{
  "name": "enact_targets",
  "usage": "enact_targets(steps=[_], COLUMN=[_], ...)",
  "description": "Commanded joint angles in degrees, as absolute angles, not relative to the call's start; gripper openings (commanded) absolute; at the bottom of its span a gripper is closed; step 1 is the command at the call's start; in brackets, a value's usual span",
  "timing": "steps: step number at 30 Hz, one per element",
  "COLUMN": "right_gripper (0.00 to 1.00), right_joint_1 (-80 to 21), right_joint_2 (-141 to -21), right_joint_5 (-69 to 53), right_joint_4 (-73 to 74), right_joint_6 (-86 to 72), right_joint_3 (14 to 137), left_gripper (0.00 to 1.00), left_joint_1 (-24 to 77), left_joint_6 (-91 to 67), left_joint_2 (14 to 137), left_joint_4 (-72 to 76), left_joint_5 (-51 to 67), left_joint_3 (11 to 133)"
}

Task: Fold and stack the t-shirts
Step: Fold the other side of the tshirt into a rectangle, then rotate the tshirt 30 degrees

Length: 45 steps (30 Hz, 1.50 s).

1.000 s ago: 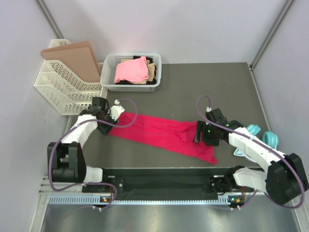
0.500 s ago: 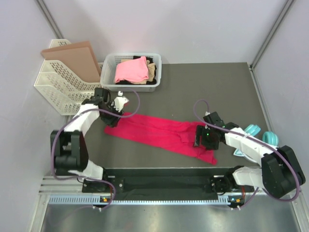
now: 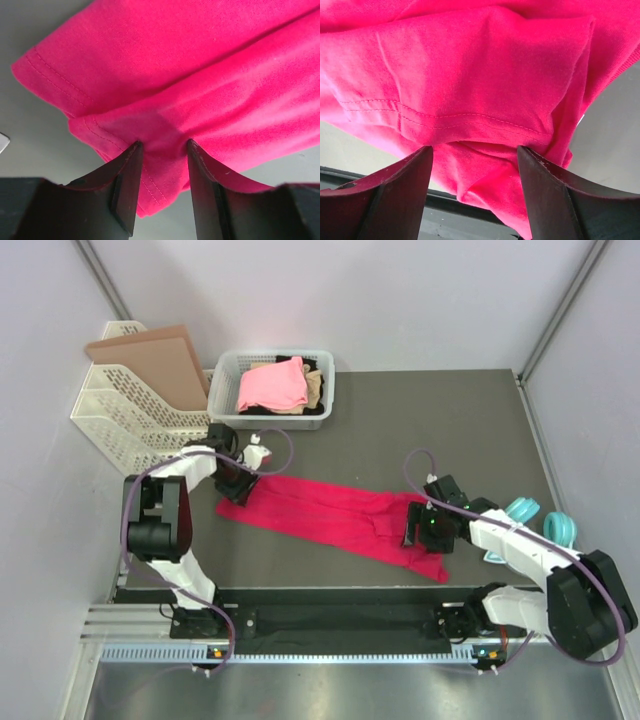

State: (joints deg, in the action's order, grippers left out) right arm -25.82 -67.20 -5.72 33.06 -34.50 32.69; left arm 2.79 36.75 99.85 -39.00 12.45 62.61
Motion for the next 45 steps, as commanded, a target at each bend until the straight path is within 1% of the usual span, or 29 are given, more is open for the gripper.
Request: enact_targets(steps=[1,3,5,10,12,14,16,21,26,30,33,34,37,39,41,45], right_gripper=[0.68,0.68,0.68,0.68,0.67,0.66,0.66,0.66,0.65,0.66,0.67,0.68,0.68,0.67,0.66,0.66], right_joint_1=[-26.28,-26.19,-25.32,-22.16,-21.97,-21.80,-20.92,-16.10,-14.24,-16.60,-17.66,-17.67,-17.67,-17.75,-18.54,-24.33], right_joint_2=[-68.99,-71.45,-73.46,-78.21,-81.02,-83.39,-84.90,-90.96,-98.78,-95.11,-89.40,-85.64,-79.57,-77.62,-74.02,-70.23], right_joint_5=[-3.88,-2.72,-4.29,-4.93,-0.29,8.66,11.85,13.09,12.75,10.28,10.46,10.72,10.63,9.76,6.52,1.50], right_joint_4=[37.35,37.70,37.44,37.26,39.79,41.92,44.46,45.27,47.54,47.11,48.77,49.21,51.15,52.82,52.12,49.05], right_joint_6=[-34.54,-34.54,-34.02,-30.77,-27.88,-26.29,-24.26,-23.29,-21.89,-22.85,-24.43,-24.87,-26.19,-26.98,-28.81,-34.09], right_joint_3=[35.68,37.96,39.54,42.09,45.42,49.98,52.72,59.93,67.40,65.92,64.87,64.86,66.43,67.32,66.10,59.52], left_gripper=[0.46,0.46,0.46,0.47,0.47,0.48,0.48,0.49,0.50,0.50,0.50,0.49,0.49,0.49,0.49,0.49], left_joint_1=[2.29,1.41,0.44,-1.14,-1.14,-1.14,-1.14,-1.05,-0.79,-0.88,-0.88,-0.88,-0.88,-0.97,-0.88,-0.88], left_joint_6=[39.11,40.60,41.83,42.45,42.01,41.40,41.05,39.64,39.90,40.87,41.57,41.66,41.92,42.10,42.19,41.84], left_joint_2=[100.11,98.36,96.60,92.12,89.31,86.59,85.17,82.88,78.84,76.91,76.99,77.78,79.54,80.59,81.30,84.63], left_joint_4=[-34.20,-32.79,-32.08,-34.01,-35.94,-37.26,-37.79,-42.44,-45.35,-45.35,-45.26,-45.35,-44.91,-44.83,-44.74,-45.17], left_joint_5=[8.97,7.39,6.95,8.78,11.23,12.56,14.06,17.40,20.57,18.64,17.93,17.84,16.96,16.35,16.17,15.64], left_joint_3=[58.11,54.07,51.26,47.99,46.76,45.80,45.35,46.32,45.35,44.91,46.66,47.28,49.30,51.05,52.72,59.74])
